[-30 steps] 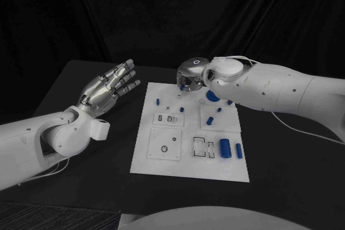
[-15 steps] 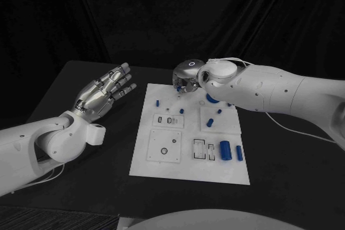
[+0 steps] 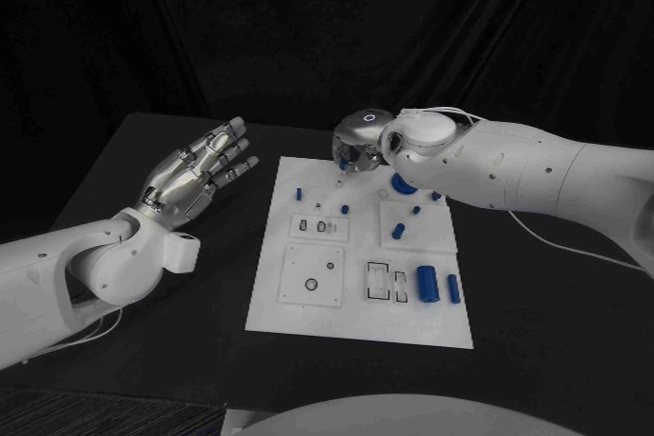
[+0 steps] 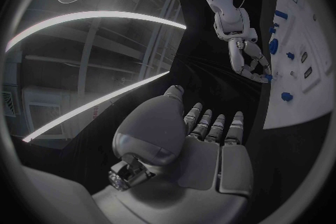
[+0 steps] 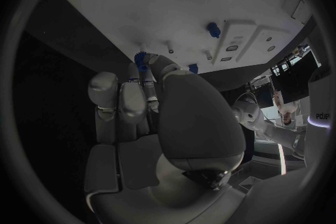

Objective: Assemble the parts on the task board

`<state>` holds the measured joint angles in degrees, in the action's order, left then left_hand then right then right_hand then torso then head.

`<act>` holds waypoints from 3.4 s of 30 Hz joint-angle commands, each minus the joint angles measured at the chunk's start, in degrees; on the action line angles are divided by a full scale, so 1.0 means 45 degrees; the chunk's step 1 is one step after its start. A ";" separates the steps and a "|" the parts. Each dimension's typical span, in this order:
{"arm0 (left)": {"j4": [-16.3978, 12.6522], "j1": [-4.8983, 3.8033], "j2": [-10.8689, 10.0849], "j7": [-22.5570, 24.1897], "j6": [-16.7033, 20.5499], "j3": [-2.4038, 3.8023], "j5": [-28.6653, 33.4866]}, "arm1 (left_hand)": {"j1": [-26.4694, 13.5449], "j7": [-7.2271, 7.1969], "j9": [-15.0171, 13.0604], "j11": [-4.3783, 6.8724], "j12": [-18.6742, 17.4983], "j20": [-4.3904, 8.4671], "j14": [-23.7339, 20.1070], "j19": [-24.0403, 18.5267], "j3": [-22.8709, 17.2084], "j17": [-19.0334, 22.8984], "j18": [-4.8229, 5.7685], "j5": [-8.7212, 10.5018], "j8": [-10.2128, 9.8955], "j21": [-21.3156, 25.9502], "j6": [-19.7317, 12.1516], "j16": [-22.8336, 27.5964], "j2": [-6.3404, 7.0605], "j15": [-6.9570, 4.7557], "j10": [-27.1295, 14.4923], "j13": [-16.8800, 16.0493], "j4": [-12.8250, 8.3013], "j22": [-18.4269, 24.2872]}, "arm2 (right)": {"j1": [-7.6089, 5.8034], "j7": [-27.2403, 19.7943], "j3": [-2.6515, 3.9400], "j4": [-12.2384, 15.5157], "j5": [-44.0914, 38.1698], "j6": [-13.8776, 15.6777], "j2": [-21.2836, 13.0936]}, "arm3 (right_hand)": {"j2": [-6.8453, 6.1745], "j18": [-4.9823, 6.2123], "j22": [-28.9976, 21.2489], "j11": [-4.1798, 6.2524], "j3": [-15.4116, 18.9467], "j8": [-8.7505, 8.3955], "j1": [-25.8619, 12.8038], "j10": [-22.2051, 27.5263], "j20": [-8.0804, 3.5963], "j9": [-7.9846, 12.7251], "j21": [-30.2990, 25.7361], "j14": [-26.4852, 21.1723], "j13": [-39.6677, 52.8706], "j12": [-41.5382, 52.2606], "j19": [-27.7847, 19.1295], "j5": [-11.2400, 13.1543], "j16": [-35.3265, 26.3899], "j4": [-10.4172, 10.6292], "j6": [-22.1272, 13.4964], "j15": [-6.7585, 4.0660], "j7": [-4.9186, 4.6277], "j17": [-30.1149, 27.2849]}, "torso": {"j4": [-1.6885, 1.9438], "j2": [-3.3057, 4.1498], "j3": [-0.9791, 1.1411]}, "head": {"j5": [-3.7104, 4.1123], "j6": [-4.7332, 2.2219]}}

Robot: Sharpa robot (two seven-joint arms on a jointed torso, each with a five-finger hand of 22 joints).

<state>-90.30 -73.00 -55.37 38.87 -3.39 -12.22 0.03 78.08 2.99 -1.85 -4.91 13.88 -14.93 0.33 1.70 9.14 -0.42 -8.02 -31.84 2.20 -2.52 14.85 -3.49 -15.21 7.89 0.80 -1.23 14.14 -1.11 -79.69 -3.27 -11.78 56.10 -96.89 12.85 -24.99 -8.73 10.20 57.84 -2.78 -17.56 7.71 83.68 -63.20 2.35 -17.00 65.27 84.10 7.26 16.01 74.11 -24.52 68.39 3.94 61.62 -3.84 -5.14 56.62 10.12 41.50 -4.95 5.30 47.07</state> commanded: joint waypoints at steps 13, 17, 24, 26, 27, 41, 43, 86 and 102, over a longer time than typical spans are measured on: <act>0.0059 -0.0022 0.0068 0.0665 -0.0350 0.0013 -0.0047 | 0.0025 0.0287 -0.0018 0.0072 -0.0118 -0.0058 0.0034 0.0126 -0.0187 -0.0069 -0.0509 -0.0251 -0.0055 0.0017 0.0138 0.0057 0.0071 0.0068 0.0043 -0.0123 -0.0055 -0.0033 | 0.0112 0.0165 0.0003 0.0063 -0.0043 0.0403 -0.0207 | 0.0343 -0.0737 0.0282 0.0138 -0.0484 0.0057 0.0043 -0.0318 0.0058 -0.0370 0.0387 -0.0014 0.0029 -0.0074 -0.0007 0.0083 0.0217 -0.0029 0.0075 0.0046 -0.0029 0.0187 | 0.0006 -0.0033 -0.0022 | 0.0082 0.0047; 0.0083 -0.0022 0.0102 0.0623 -0.0413 0.0013 -0.0047 | 0.0030 0.0304 -0.0018 0.0072 -0.0122 -0.0070 0.0037 0.0132 -0.0194 -0.0071 -0.0509 -0.0254 -0.0054 0.0012 0.0144 0.0049 0.0067 0.0081 0.0045 -0.0122 -0.0061 -0.0036 | 0.0149 0.0144 0.0003 0.0025 -0.0042 0.0368 -0.0177 | 0.0349 -0.0736 0.0283 0.0140 -0.0483 0.0047 0.0031 -0.0316 0.0061 -0.0375 0.0383 -0.0019 0.0025 -0.0093 -0.0016 0.0104 0.0217 -0.0025 0.0066 0.0048 -0.0026 0.0190 | -0.0002 -0.0049 -0.0019 | 0.0079 0.0129; 0.0113 -0.0022 0.0137 0.0589 -0.0471 0.0013 -0.0047 | 0.0042 0.0316 -0.0017 0.0068 -0.0116 -0.0086 0.0040 0.0136 -0.0209 -0.0073 -0.0509 -0.0267 -0.0055 0.0009 0.0140 0.0041 0.0055 0.0099 0.0046 -0.0123 -0.0071 -0.0037 | 0.0218 0.0096 0.0003 -0.0074 0.0100 0.0374 -0.0102 | 0.0364 -0.0734 0.0287 0.0147 -0.0484 0.0038 0.0021 -0.0337 0.0065 -0.0385 0.0378 -0.0027 0.0024 -0.0108 -0.0030 0.0142 0.0216 -0.0024 0.0064 0.0050 -0.0023 0.0193 | -0.0001 -0.0051 -0.0023 | 0.0038 0.0223; 0.0127 -0.0022 0.0142 0.0576 -0.0486 0.0013 -0.0047 | 0.0042 0.0316 -0.0017 0.0068 -0.0116 -0.0086 0.0040 0.0136 -0.0209 -0.0073 -0.0509 -0.0267 -0.0055 0.0009 0.0140 0.0041 0.0055 0.0099 0.0046 -0.0123 -0.0071 -0.0037 | 0.0243 0.0076 0.0003 -0.0091 0.0158 0.0387 -0.0086 | 0.0364 -0.0734 0.0287 0.0147 -0.0484 0.0038 0.0021 -0.0337 0.0065 -0.0385 0.0378 -0.0027 0.0024 -0.0108 -0.0030 0.0142 0.0216 -0.0024 0.0064 0.0050 -0.0023 0.0193 | 0.0002 -0.0046 -0.0025 | 0.0031 0.0241; 0.0134 -0.0022 0.0143 0.0567 -0.0495 0.0013 -0.0047 | 0.0042 0.0316 -0.0017 0.0068 -0.0116 -0.0086 0.0040 0.0136 -0.0209 -0.0073 -0.0509 -0.0267 -0.0055 0.0009 0.0140 0.0041 0.0055 0.0099 0.0046 -0.0123 -0.0071 -0.0037 | 0.0255 0.0063 0.0003 -0.0093 0.0180 0.0398 -0.0080 | 0.0371 -0.0734 0.0294 0.0148 -0.0488 0.0034 0.0026 -0.0352 0.0066 -0.0389 0.0380 -0.0031 0.0025 -0.0110 -0.0032 0.0148 0.0210 -0.0029 0.0062 0.0050 -0.0024 0.0185 | 0.0008 -0.0044 -0.0023 | 0.0032 0.0250; 0.0224 -0.0020 0.0201 0.0436 -0.0671 0.0013 -0.0047 | 0.0074 0.0592 -0.0081 0.0103 -0.0084 -0.0150 0.0045 0.0159 -0.0277 -0.0074 -0.0507 -0.0296 0.0034 -0.0013 0.0658 0.0027 0.0007 0.0132 0.0055 -0.0126 -0.0105 -0.0045 | 0.0323 -0.0009 0.0003 0.0014 0.0345 0.0391 -0.0116 | 0.0398 -0.0714 0.0250 0.0151 -0.0525 -0.0040 0.0072 -0.0427 0.0073 -0.0403 0.0319 -0.0094 0.0026 -0.0155 -0.0111 0.0152 0.0117 -0.0085 -0.0021 0.0052 -0.0039 0.0063 | 0.0015 -0.0052 -0.0029 | 0.0103 0.0336; 0.0238 -0.0020 0.0206 0.0402 -0.0687 0.0013 -0.0047 | 0.0077 0.0641 -0.0098 0.0089 -0.0067 -0.0155 0.0046 0.0163 -0.0289 -0.0074 -0.0508 -0.0301 0.0062 -0.0018 0.0800 0.0023 -0.0001 0.0127 0.0059 -0.0129 -0.0109 -0.0046 | 0.0327 -0.0010 0.0003 0.0046 0.0496 0.0360 -0.0131 | 0.0404 -0.0704 0.0221 0.0146 -0.0545 -0.0066 0.0102 -0.0444 0.0076 -0.0410 0.0284 -0.0130 0.0024 -0.0179 -0.0151 0.0130 0.0053 -0.0116 -0.0046 0.0054 -0.0049 -0.0024 | 0.0005 -0.0057 -0.0030 | 0.0099 0.0341; 0.0243 -0.0014 0.0018 0.0520 -0.0510 0.0010 -0.0331 | 0.0219 0.0430 -0.0090 0.0384 -0.0212 -0.0243 0.0055 0.0233 -0.0440 -0.0082 -0.0497 -0.0451 0.0092 -0.0089 0.0997 -0.0027 0.0068 0.0324 0.0013 -0.0109 -0.0306 -0.0072 | -0.0468 0.0074 0.0000 0.3032 0.0845 0.2569 -0.3214 | 0.0687 -0.0088 -0.2292 0.0414 0.1036 -0.0391 -0.0473 0.0559 0.0261 0.1780 -0.3493 -0.2422 0.1923 0.2883 -0.2760 0.2011 -0.3592 0.0334 -0.4193 0.0023 0.0936 -0.4317 | -0.0009 -0.0079 -0.0018 | 0.0214 0.0479; 0.0315 0.0020 -0.0024 0.0572 -0.0552 0.0008 -0.0433 | 0.0221 0.0410 -0.0094 0.0438 -0.0250 -0.0244 0.0055 0.0247 -0.0454 -0.0082 -0.0495 -0.0475 0.0091 -0.0105 0.1019 -0.0030 0.0054 0.0336 0.0005 -0.0104 -0.0308 -0.0080 | 0.0046 0.1159 -0.0006 0.4246 0.1475 0.1230 -0.4974 | 0.0879 -0.1042 0.2655 0.0871 0.2541 -0.0581 -0.2433 -0.5897 -0.0027 0.1300 0.0773 0.0759 1.8327 1.6415 0.0534 0.2484 0.3647 0.1879 -0.2975 -0.0117 0.0311 0.5744 | -0.0166 -0.0119 -0.0032 | 0.0072 0.0651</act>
<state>-88.81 -72.96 -55.48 38.88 -5.86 -12.24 -1.50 78.10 5.21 -1.88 -3.47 13.22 -15.88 0.73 2.60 7.95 -0.42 -8.01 -33.17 2.22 -2.55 18.96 -3.51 -15.21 9.12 0.59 -1.23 12.96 -1.22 -79.81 -0.76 -11.86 75.36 -91.51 20.18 -47.20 -4.90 5.82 69.75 1.02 -6.55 5.71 73.79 -83.34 2.19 -10.35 68.10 83.65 74.50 88.91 76.24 -12.21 84.32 11.95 48.06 -4.11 -3.65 74.04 9.60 41.01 -5.06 5.69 49.93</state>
